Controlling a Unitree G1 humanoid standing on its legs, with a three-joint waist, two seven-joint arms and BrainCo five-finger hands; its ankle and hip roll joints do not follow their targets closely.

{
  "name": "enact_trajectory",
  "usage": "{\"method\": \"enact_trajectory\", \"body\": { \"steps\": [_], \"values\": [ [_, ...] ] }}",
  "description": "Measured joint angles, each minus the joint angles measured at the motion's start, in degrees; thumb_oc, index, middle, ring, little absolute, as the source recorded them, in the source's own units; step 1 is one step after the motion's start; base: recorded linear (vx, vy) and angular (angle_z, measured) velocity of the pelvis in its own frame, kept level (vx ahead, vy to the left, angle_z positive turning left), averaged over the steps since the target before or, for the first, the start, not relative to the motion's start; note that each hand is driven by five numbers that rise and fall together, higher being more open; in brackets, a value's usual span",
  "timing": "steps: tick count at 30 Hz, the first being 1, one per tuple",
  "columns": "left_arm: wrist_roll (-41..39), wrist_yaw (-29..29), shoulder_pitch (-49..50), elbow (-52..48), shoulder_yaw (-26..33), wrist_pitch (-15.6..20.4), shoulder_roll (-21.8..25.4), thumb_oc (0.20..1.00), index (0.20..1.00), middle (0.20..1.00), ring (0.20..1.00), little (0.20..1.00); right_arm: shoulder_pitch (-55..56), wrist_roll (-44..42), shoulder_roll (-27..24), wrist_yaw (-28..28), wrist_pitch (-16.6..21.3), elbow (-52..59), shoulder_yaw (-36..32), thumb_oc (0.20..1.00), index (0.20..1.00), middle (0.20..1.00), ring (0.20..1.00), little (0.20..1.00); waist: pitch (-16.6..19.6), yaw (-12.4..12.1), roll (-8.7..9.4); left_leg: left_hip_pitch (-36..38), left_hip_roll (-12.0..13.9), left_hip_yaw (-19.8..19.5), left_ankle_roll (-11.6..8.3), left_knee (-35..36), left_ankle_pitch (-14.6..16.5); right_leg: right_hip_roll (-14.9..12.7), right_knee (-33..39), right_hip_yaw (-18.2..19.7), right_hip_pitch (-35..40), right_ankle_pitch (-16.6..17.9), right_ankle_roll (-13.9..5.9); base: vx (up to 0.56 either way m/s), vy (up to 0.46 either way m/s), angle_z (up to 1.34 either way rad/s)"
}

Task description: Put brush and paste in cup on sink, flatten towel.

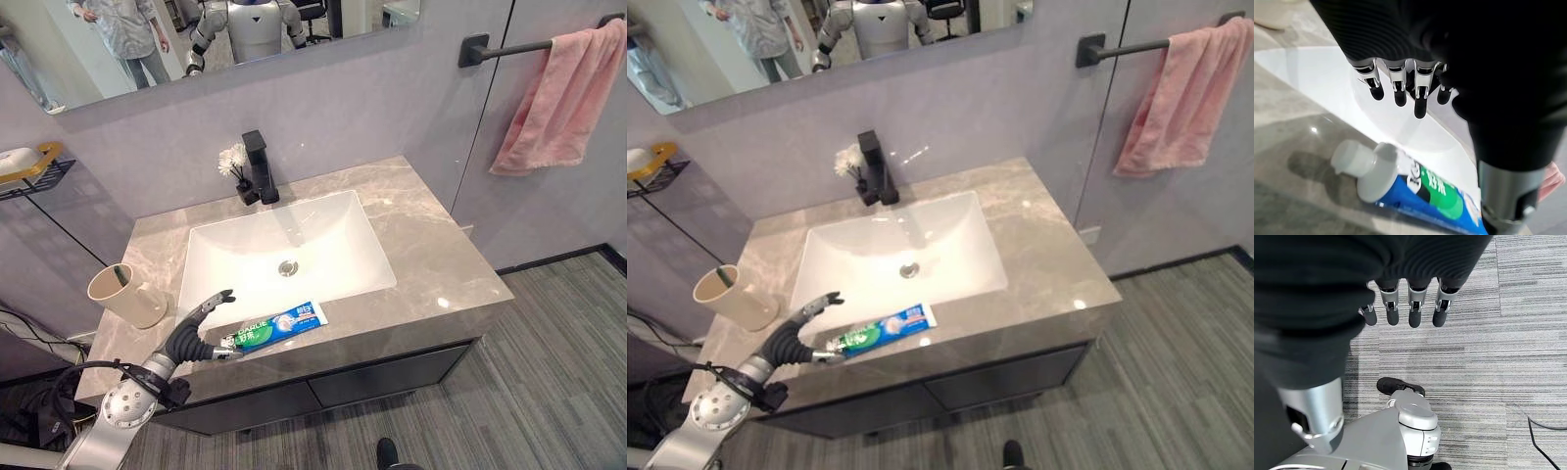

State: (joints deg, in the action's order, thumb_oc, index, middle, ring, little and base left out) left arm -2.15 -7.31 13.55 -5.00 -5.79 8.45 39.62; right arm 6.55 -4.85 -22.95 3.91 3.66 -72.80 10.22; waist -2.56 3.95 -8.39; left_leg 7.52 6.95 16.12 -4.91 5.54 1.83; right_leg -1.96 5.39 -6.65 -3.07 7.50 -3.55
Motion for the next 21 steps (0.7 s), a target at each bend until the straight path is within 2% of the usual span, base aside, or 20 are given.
{"method": "enact_trajectory", "body": {
  "steps": [14,21],
  "values": [
    [0.84,-1.85,0.06,0.18,-0.30,-0.92,0.78,1.000,1.000,1.000,1.000,1.000,-0.06,0.09,-0.35,0.09,0.00,-0.05,0.03,1.000,1.000,1.000,1.000,1.000,0.13,0.00,-0.10,-0.88,-0.44,0.02,0.17,0.00,0.09,-0.39,0.00,0.06,-0.93,0.05,-0.10,0.00,0.000,0.00],
    [3.10,-1.94,-0.23,2.74,-2.40,-0.72,1.28,1.000,1.000,1.000,1.000,1.000,-0.08,0.10,-0.47,0.11,0.00,0.69,0.14,1.000,1.000,1.000,1.000,1.000,0.15,0.02,-0.21,-1.70,-0.52,0.01,0.04,-0.01,-0.02,-0.45,0.00,0.06,-1.75,0.12,-0.18,0.00,0.000,0.00]
  ]
}}
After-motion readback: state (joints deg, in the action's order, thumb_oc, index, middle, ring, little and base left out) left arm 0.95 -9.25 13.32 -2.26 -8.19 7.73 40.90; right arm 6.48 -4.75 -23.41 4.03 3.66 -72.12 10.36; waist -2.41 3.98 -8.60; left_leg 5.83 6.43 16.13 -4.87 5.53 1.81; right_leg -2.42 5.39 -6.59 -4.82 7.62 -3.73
